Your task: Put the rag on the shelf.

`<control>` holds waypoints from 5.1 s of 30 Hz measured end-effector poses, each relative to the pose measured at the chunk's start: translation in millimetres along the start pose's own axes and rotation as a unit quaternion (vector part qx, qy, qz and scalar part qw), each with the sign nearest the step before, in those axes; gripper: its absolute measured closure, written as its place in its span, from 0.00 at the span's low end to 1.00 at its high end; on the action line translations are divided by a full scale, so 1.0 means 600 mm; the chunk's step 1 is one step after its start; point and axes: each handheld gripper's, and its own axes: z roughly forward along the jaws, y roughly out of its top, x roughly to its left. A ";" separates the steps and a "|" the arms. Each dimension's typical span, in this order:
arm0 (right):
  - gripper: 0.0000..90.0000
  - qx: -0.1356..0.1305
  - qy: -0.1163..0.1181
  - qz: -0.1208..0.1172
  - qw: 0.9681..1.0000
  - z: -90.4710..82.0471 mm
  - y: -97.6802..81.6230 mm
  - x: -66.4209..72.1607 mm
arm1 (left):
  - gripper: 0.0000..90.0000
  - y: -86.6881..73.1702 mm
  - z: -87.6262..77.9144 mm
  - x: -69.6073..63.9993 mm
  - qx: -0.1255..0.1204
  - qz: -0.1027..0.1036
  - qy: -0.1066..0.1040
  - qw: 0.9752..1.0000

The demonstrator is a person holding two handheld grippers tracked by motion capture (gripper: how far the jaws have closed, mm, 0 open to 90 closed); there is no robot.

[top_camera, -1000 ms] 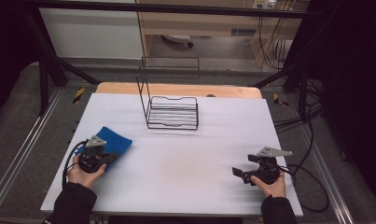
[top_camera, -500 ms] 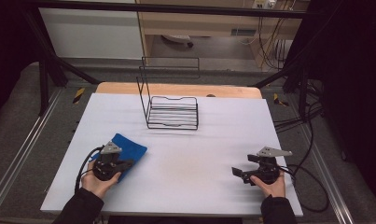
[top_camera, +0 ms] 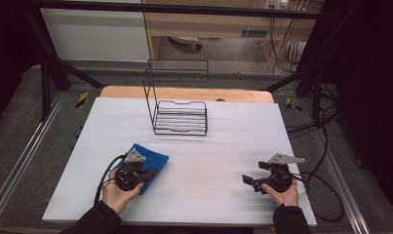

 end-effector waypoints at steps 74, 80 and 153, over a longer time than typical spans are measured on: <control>0.54 0.070 0.040 -0.009 0.997 0.208 0.040 0.261 | 0.94 -0.042 -0.003 0.070 0.049 -0.001 -0.015 0.999; 0.53 0.068 0.046 0.007 0.997 0.209 0.041 0.266 | 0.96 -0.043 -0.005 0.075 0.051 -0.007 -0.012 0.999; 0.91 0.076 0.025 -0.006 0.997 0.237 0.096 0.125 | 0.60 0.061 0.083 0.082 0.029 0.008 0.014 0.999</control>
